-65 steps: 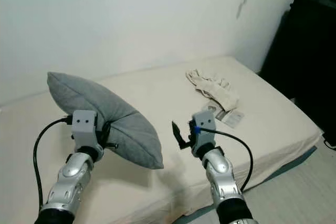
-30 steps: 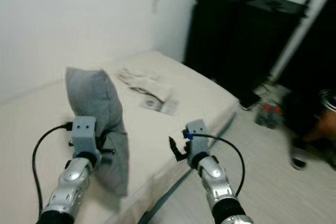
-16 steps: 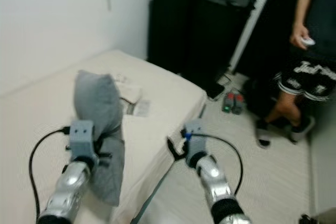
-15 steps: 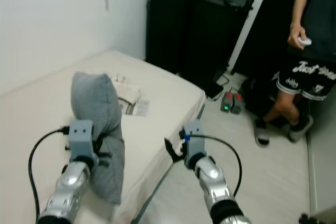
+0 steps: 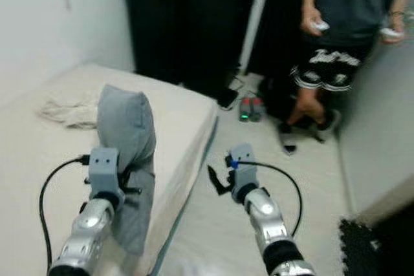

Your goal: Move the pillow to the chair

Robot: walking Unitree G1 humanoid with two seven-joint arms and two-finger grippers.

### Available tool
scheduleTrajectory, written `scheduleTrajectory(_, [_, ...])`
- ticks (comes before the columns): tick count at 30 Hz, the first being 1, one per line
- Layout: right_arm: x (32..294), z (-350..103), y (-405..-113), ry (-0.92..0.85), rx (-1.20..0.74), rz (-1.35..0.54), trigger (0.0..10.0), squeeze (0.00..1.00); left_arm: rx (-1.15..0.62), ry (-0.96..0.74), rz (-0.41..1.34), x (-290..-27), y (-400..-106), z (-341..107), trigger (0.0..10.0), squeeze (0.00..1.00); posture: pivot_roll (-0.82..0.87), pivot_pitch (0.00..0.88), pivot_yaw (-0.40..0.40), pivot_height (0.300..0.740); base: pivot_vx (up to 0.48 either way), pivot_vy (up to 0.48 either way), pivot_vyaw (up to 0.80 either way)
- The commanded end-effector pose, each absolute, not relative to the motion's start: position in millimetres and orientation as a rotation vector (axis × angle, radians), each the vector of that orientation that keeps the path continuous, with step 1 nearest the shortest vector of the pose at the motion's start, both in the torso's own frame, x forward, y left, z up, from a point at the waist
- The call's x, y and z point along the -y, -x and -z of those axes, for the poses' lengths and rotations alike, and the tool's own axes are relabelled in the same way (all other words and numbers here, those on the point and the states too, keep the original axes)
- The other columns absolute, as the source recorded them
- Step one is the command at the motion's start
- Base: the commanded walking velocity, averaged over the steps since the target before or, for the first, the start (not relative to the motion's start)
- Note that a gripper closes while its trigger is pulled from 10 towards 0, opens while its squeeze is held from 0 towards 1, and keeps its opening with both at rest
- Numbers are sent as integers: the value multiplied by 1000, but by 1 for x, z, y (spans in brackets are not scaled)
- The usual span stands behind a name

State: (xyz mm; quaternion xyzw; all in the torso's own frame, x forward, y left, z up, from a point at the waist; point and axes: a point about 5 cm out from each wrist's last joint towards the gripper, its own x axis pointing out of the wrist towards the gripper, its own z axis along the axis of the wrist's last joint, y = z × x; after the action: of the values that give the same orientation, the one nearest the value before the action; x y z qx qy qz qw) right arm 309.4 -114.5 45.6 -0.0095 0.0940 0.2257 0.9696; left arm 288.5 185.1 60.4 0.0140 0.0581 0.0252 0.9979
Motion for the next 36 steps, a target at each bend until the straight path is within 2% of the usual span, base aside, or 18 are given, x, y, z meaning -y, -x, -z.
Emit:
scheduleTrajectory(1, [122, -40, -307, 32, -223, -442, 10000, 0, -80, -23, -33, -180, -292, -67, 10000, 0, -11, 65, -87, 740, 0, 0, -800])
scheduleTrajectory(36, [123, -33, -304, 32, -252, -419, 10000, 0, -118, -74, 13, -174, -294, -61, 10000, 0, -9, 71, -72, 740, 0, 0, -800])
